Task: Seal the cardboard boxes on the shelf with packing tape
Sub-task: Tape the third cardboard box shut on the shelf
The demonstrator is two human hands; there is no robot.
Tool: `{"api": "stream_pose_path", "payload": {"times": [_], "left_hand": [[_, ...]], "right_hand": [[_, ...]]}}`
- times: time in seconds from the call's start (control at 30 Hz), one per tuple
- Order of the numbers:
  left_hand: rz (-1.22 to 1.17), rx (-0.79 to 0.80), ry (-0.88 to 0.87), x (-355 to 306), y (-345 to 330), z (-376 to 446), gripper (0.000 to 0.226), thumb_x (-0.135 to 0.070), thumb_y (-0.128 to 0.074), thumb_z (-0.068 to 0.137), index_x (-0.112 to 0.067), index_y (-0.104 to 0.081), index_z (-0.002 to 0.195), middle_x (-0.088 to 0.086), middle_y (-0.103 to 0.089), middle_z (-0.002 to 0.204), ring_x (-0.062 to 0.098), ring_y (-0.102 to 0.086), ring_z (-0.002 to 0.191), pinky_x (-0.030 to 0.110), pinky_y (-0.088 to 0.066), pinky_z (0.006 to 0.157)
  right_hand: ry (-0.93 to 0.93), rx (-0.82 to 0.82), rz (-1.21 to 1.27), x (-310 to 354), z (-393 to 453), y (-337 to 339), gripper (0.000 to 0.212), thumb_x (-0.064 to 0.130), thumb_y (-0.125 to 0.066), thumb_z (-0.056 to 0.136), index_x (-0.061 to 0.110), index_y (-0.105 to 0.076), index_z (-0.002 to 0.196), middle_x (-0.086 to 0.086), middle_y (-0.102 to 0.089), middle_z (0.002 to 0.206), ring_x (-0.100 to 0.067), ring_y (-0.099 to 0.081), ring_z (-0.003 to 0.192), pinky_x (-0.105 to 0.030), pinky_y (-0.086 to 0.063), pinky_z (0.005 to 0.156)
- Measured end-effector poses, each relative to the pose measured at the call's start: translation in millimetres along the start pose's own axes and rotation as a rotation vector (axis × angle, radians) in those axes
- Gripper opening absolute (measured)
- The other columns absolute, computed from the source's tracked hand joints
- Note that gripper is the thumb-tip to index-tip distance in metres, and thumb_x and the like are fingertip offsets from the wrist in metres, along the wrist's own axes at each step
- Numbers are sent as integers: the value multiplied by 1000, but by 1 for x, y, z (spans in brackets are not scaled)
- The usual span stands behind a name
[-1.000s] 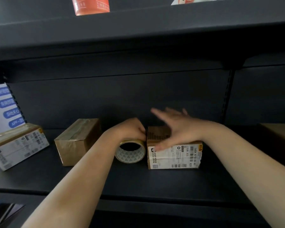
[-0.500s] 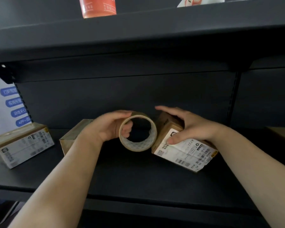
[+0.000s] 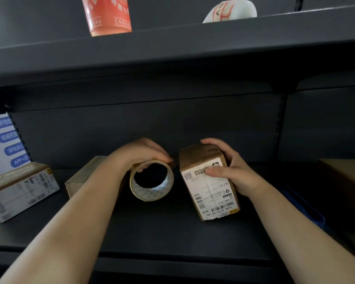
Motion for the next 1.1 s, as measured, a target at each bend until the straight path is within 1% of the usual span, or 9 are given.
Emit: {"api": "stream_pose_path", "payload": {"times": [0.13, 0.23, 0.4, 0.47, 0.6, 0.73, 0.87, 1.0, 1.1], "left_hand": [[30, 72, -15, -17, -21, 8, 13, -40, -73, 72, -33, -73, 83, 1, -63, 74, 14, -55, 69, 23, -44, 53], [59, 90, -61, -36, -30, 12, 16, -37, -72, 74, -27, -74, 87, -1, -63, 69, 13, -56, 66, 22, -46, 53], [85, 74, -132, -64, -39, 17, 19, -28, -73, 72, -15, -77, 86, -3, -68, 62, 13, -61, 61, 23, -48, 56], [107, 66, -142, -69, -41, 18, 21, -25, -73, 71, -11, -76, 87, 3, -69, 73, 17, -63, 68, 27, -49, 64], [160, 43, -90, -58, -39, 17, 22, -31, -71, 72, -12, -72, 83, 2, -65, 65, 16, -61, 59, 24, -45, 54], [-168, 155, -196, -36, -31, 5, 38, -58, -61, 73, -25, -72, 86, -12, -63, 54, 0, -58, 52, 17, -44, 47], [-737, 249, -310, -17, -15, -6, 26, -30, -54, 79, -17, -70, 96, -5, -60, 52, 4, -56, 49, 19, -48, 50], [-647, 251, -303, -17, -5, -11, 22, -26, -57, 77, -23, -74, 64, -4, -51, 45, 7, -50, 43, 26, -47, 57], [-451, 160, -210, -13, 15, -10, 16, -32, -67, 64, -24, -75, 74, -4, -57, 52, 9, -52, 47, 23, -47, 50]], "right_hand": [[-44, 6, -78, -2, -11, 13, 71, 26, -80, 56, 35, -55, 121, -3, -65, 112, -20, -66, 100, -30, -54, 76], [-194, 88, -415, 10, -15, 25, 78, 35, -85, 59, 43, -47, 126, 7, -60, 124, -13, -57, 115, -29, -46, 95], [-443, 351, -1310, 43, 5, 20, 128, 71, -69, 44, 34, -4, 148, 6, -2, 158, -16, 2, 144, -35, -5, 112], [-423, 452, -1306, 44, 20, -8, 128, 62, -77, 50, 36, 1, 147, 6, -8, 157, -17, -7, 143, -34, -11, 112], [-493, 590, -1236, 14, 32, -37, 97, 39, -83, 62, 27, -27, 141, 3, -50, 132, -15, -54, 110, -29, -49, 89], [-342, 524, -1206, 19, 39, -35, 92, 42, -80, 64, 33, -29, 140, 7, -44, 112, -13, -51, 101, -19, -44, 69], [-277, 403, -1069, 23, 40, -26, 92, 41, -79, 65, 44, -26, 140, 5, -38, 118, -11, -47, 98, -22, -45, 70], [-233, 329, -903, 24, 42, -29, 91, 39, -80, 65, 49, -27, 138, 7, -35, 122, -13, -44, 105, -20, -43, 72], [-208, 310, -764, 23, 40, -32, 86, 34, -81, 66, 55, -31, 133, 7, -36, 124, -11, -46, 105, -21, -44, 73]]}}
Point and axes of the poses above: each hand's wrist, its own z-axis towards the middle knuckle, its own y-axis out of the back of the hand, x = y × z, the point moved 10 cm from there along z, towards the middle knuckle
